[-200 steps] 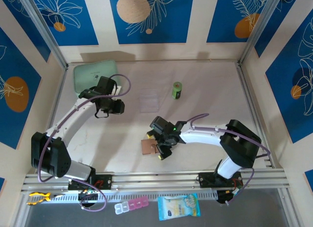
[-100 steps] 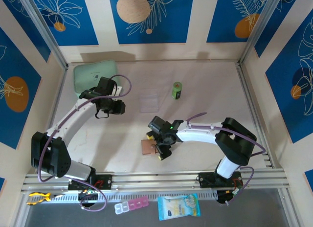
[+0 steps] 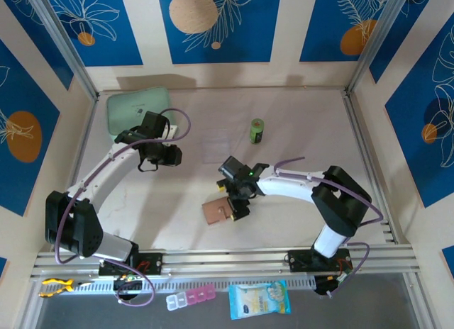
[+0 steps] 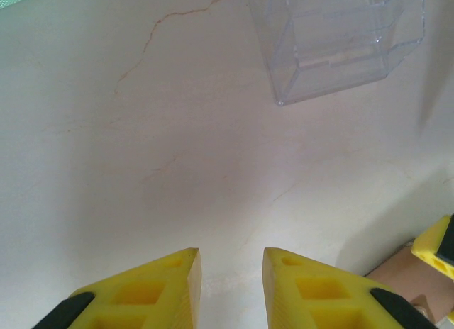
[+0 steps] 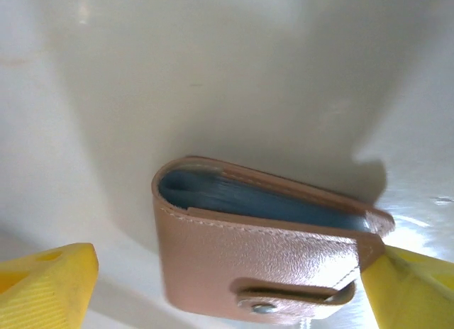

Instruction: Take the credit cards out of the card holder

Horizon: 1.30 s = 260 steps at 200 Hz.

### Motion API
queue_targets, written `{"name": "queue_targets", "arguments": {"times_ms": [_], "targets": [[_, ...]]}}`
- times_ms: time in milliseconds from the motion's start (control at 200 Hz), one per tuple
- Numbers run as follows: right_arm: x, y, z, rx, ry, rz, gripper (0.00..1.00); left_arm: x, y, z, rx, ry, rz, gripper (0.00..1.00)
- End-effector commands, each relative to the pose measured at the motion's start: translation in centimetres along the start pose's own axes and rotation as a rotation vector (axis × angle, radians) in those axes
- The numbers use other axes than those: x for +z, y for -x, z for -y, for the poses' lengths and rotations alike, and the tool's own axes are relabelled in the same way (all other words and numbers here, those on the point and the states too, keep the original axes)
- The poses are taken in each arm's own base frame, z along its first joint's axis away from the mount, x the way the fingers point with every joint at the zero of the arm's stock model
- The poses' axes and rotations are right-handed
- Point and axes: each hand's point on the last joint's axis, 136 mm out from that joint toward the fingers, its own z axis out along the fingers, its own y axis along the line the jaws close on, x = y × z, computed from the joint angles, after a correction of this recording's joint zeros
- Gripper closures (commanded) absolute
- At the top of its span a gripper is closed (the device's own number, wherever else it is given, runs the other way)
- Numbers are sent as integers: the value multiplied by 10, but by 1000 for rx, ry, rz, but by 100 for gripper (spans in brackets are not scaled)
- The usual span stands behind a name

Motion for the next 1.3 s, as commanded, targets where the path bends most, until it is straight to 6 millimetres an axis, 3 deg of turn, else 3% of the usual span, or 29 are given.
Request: {"name": "queue_targets", "arguments": {"times_ms": [0, 235, 440, 745, 1105, 1296], "targets": [[0, 5, -13, -40, -15, 24, 5, 1, -4, 1, 11, -16, -14, 71], [14, -19, -55, -218, 47, -129, 8, 4, -6, 2, 10, -29, -28, 71], [-7, -21, -69, -417, 55, -104, 10, 9, -11, 13, -3, -86, -64, 69], [-50, -8, -59, -700, 90, -67, 14, 21, -47, 53, -107, -244, -181, 64], [-73, 8, -39, -902, 87, -52, 22, 57, -106, 84, -274, -365, -294, 65], [-79, 13, -33, -939, 86, -51, 22, 69, -132, 91, -302, -329, -326, 65]]}}
